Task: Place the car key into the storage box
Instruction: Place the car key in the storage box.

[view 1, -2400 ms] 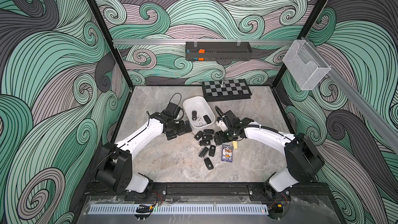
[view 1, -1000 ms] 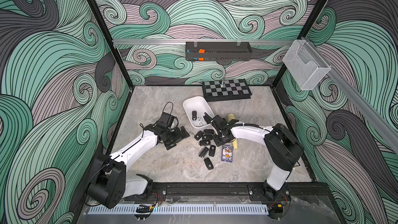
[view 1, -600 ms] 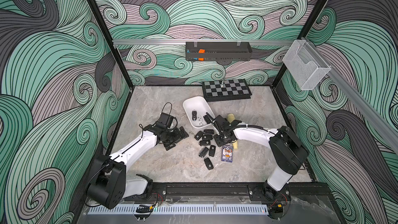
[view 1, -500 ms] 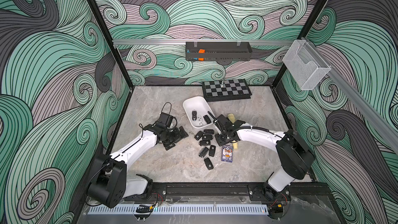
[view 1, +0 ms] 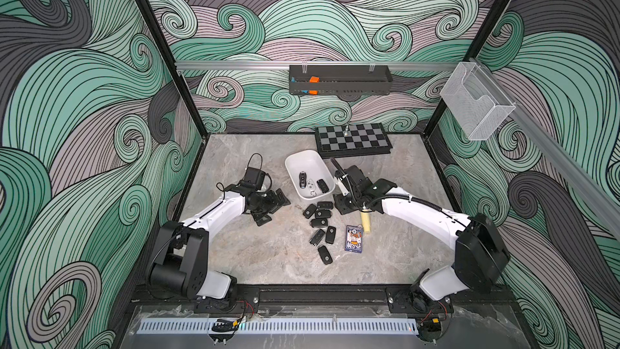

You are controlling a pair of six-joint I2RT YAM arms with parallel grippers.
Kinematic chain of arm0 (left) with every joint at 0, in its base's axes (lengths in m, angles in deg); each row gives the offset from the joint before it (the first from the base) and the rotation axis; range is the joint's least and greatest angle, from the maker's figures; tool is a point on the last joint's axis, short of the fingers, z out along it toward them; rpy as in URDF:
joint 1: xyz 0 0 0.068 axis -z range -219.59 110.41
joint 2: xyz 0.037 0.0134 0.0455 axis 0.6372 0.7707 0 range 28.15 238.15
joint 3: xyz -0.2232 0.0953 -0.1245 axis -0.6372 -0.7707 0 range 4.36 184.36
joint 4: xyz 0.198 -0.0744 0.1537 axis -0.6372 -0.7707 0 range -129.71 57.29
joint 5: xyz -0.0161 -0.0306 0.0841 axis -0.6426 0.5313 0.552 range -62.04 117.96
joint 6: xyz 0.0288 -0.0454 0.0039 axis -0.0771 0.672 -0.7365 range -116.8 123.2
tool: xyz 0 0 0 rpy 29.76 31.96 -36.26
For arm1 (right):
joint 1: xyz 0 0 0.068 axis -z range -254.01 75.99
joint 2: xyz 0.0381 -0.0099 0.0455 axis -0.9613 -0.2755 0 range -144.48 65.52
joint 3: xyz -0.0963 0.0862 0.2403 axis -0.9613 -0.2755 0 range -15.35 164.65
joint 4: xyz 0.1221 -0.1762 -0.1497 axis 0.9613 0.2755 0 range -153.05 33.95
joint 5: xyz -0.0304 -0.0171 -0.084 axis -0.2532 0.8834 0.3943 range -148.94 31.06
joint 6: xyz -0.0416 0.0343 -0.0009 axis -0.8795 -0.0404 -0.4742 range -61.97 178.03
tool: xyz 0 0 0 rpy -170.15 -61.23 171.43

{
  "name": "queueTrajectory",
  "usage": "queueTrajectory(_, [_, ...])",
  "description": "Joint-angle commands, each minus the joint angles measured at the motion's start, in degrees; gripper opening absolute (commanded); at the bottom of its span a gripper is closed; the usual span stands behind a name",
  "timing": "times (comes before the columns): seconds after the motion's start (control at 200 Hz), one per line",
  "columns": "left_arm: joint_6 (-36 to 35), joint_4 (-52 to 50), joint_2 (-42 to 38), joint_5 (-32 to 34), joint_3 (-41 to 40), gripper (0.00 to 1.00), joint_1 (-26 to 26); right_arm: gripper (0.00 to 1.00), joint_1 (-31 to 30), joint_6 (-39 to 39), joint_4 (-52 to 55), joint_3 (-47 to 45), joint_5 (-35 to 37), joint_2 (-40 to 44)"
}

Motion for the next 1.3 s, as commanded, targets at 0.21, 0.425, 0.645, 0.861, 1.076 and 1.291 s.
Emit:
queueTrajectory(0.21, [-4.87, -2.47, -3.18, -1.43, -2.75, 0.98, -7.01, 0.34, 2.34, -0.09, -0.82, 17.22, -4.74, -15.32])
queueTrajectory(0.425, [-7.60, -5.01, -5.34, 0.46, -4.06, 0.98, -8.97, 0.34, 3.19, -0.88, 0.61, 30.99, -4.65, -28.74])
queueTrajectory(0.645, [-9.12, -6.47, -7.46, 2.54, -5.11, 0.97, -9.56, 0.34, 4.15, -1.38, 2.76, 43.44, -2.91, -39.87])
queueTrajectory(0.861, [-10.20, -7.40, -7.34, 3.53, -4.68, 0.97, -10.19, 0.34, 4.74, -2.81, 4.98, 50.80, 0.40, -46.34])
queueTrajectory(1.076, [-10.53, -7.95, -6.67, 3.71, -3.29, 0.97, -10.27, 0.35, 4.99, -2.15, 6.01, 54.03, -0.70, -49.63])
queueTrajectory(1.291, [-11.85, -9.54, -7.12, 4.61, -2.11, 0.98, -10.39, 0.36, 4.97, -0.67, 6.05, 54.02, -1.58, -50.71])
